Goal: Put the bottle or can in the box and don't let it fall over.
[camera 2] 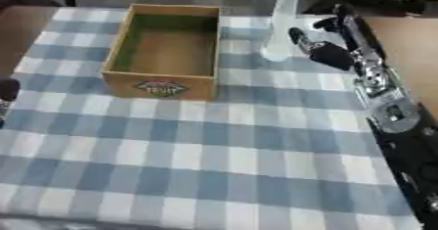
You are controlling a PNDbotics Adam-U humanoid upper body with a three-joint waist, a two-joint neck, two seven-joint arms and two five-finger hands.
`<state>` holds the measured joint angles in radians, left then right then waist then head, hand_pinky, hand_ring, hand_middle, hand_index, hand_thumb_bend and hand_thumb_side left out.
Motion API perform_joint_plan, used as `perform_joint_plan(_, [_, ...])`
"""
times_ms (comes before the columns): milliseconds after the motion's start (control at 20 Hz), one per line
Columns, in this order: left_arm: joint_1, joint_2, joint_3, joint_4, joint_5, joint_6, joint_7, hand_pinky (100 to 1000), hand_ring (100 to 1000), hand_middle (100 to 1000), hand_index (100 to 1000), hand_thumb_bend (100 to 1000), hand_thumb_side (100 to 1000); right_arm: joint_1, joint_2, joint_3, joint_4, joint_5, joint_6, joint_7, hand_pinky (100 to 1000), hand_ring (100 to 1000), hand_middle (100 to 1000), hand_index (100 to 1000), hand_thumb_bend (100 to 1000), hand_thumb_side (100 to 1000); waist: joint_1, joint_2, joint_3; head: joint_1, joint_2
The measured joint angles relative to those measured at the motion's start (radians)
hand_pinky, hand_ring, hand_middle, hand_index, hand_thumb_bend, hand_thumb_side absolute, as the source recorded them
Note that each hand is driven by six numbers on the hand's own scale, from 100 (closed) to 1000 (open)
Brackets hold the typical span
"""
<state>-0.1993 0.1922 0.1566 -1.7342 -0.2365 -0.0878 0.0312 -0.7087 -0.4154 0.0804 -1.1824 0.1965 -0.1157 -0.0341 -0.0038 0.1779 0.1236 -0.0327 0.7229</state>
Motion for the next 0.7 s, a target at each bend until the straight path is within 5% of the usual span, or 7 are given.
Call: perform_joint_plan(700, [-0.018,0.000,-0.012,-0.005,0.004,-0.005,-0.023,933,957,910,964,628,674,-0.077,0.037,-0.049,0.176,0.036,-0.036,-0.072,868,762,806,1000,423,442,-0.002,0.023,0.058,-0.038,-0.031])
